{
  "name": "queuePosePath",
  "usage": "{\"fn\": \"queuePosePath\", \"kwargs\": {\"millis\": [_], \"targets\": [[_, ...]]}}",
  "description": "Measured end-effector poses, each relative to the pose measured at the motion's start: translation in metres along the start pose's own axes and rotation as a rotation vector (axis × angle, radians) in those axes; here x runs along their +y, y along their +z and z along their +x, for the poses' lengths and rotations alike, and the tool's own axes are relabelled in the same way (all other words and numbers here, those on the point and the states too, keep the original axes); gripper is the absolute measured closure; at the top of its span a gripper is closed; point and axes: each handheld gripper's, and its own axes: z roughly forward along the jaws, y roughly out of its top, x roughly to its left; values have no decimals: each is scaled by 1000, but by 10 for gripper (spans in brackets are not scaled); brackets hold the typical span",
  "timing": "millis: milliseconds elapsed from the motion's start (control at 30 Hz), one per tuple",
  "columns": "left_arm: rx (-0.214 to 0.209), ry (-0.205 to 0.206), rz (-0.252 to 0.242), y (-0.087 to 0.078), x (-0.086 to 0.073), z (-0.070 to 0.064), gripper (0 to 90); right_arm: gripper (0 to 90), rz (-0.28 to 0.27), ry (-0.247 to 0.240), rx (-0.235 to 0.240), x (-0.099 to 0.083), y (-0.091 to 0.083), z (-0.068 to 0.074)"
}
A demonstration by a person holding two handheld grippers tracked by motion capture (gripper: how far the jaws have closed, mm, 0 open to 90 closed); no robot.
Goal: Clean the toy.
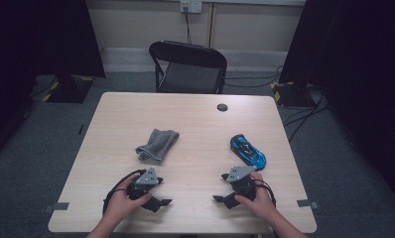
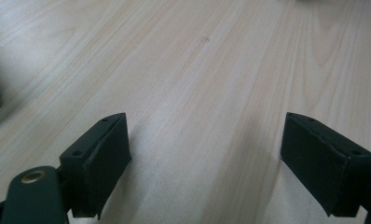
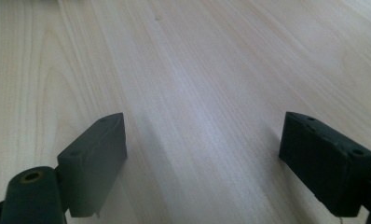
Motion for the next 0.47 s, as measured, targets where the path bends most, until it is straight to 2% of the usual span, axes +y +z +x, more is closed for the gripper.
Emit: {"fn": "queuePosePath", "kwargs": {"millis": [200,300,467], "targets": [[17,48,8,3,0,-2,131,139,1,-2,-1,0,0,0],[22,35,8,5,1,-3,89,137,1,-3,0,0,0,0],[24,41,18,5,1,-2,76,137,2,-6,1,0,0,-1]]}}
